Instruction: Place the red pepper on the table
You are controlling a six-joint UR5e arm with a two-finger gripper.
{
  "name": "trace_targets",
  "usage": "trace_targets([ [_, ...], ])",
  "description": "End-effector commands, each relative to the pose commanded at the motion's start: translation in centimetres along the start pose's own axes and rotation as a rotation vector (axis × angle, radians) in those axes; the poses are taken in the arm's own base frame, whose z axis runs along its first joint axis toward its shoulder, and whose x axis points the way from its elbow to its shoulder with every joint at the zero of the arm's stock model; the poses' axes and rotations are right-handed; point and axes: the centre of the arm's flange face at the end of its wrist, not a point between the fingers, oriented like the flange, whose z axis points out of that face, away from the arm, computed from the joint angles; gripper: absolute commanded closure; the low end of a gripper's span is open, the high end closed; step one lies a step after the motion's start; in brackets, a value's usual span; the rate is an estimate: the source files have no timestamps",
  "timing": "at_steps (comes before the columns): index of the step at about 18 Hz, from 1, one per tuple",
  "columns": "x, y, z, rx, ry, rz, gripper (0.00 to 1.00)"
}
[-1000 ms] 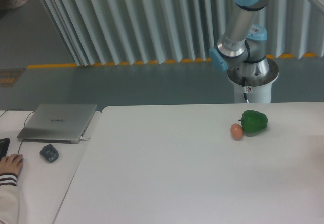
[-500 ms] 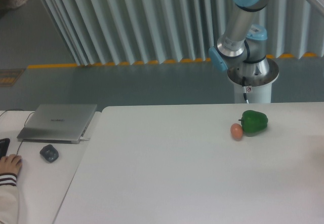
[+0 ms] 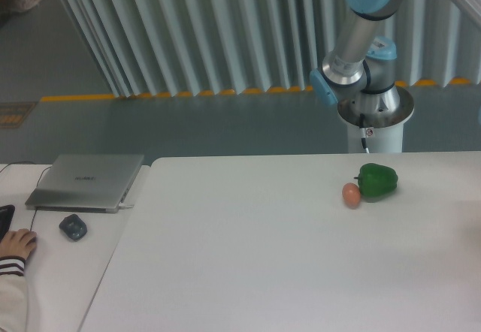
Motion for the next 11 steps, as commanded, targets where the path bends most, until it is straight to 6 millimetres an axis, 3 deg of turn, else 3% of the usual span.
trace_targets([
  [7, 0.41, -0.24, 0.50, -0.006, 0.007, 0.006, 0.00],
  [9, 0.34, -0.13, 0.29, -0.024, -0.001, 0.009, 0.26],
  [11, 0.34, -0.19, 0.09, -0.023, -0.001, 0.019, 0.27],
])
